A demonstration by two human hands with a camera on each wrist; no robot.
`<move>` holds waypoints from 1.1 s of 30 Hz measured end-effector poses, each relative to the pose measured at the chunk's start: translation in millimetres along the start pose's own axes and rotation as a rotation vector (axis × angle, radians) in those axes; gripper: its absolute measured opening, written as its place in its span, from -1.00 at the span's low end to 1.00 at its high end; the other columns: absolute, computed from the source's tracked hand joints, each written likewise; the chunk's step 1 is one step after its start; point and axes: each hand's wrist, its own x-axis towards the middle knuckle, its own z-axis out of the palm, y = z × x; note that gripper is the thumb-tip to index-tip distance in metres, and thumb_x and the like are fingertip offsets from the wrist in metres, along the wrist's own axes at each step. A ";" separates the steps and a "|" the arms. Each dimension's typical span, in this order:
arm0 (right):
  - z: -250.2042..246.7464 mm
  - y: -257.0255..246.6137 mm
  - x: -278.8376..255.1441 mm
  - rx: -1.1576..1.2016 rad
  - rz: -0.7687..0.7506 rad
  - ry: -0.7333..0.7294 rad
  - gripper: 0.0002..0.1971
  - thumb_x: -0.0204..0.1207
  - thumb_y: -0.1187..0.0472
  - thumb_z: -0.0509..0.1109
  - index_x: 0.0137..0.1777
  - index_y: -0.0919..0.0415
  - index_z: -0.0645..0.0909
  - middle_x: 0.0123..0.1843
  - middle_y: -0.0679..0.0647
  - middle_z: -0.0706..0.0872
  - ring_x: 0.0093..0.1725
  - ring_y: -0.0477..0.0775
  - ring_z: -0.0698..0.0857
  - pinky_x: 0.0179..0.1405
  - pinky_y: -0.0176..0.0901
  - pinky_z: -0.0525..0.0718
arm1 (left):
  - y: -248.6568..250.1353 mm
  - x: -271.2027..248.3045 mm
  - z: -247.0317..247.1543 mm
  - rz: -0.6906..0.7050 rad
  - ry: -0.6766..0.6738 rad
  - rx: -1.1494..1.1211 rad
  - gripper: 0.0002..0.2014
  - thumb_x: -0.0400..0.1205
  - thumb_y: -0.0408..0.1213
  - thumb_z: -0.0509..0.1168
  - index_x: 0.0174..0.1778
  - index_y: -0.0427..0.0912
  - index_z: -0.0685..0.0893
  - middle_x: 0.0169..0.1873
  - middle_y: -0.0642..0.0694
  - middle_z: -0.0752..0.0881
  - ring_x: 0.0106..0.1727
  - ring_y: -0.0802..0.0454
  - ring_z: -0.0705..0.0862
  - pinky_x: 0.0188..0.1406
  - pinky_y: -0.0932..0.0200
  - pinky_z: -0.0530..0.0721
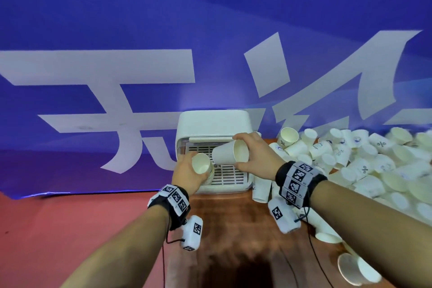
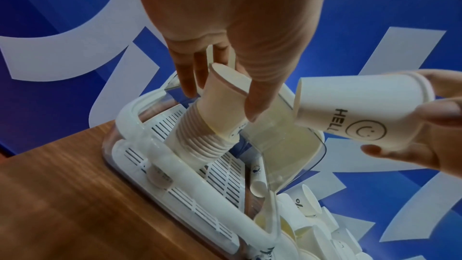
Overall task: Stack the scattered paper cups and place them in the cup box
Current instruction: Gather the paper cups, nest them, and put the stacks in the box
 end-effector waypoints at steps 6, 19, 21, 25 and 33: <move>1.1 7.9 4.7 0.021 0.013 0.016 -0.25 0.34 0.07 0.60 0.52 -0.12 0.36 0.33 -0.01 0.39 0.28 -0.01 0.48 0.34 -0.08 0.53 | -7.7 9.2 13.5 -0.041 -0.083 0.109 -0.13 0.27 0.07 0.60 0.49 -0.07 0.47 0.36 -0.15 0.50 0.35 -0.16 0.55 0.38 -0.08 0.56; 24.7 3.6 17.3 -0.030 -0.011 -0.014 -0.25 0.34 0.01 0.60 0.53 -0.08 0.39 0.35 0.01 0.42 0.37 0.03 0.45 0.37 -0.07 0.50 | -19.4 14.9 13.4 -0.043 -0.162 0.209 -0.23 0.34 0.09 0.56 0.47 0.04 0.49 0.31 -0.11 0.58 0.27 -0.15 0.61 0.29 -0.10 0.62; 28.8 -1.9 21.1 -0.054 -0.034 -0.030 -0.25 0.37 0.02 0.60 0.56 -0.06 0.39 0.33 -0.01 0.40 0.30 -0.04 0.44 0.25 -0.20 0.44 | -18.7 13.0 9.4 -0.045 -0.149 0.163 -0.18 0.21 0.20 0.57 0.40 0.09 0.51 0.32 -0.08 0.58 0.23 -0.14 0.65 0.22 -0.08 0.67; 40.7 -14.0 30.8 -0.099 -0.059 -0.083 -0.23 0.39 0.02 0.57 0.60 -0.06 0.35 0.34 -0.03 0.41 0.28 0.01 0.54 0.25 -0.17 0.50 | -27.9 6.0 -3.3 -0.065 -0.113 0.090 -0.08 0.26 0.16 0.54 0.54 0.03 0.38 0.36 -0.10 0.54 0.37 -0.13 0.55 0.34 -0.08 0.58; 73.7 -27.2 51.7 -0.336 -0.120 -0.198 -0.22 0.37 0.02 0.54 0.59 0.06 0.34 0.37 0.09 0.45 0.27 0.21 0.61 0.23 0.07 0.62 | -46.3 1.6 -30.4 -0.098 -0.091 0.109 -0.43 0.50 -0.33 0.37 0.47 -0.11 0.49 0.34 -0.13 0.48 0.19 -0.12 0.62 0.33 0.03 0.57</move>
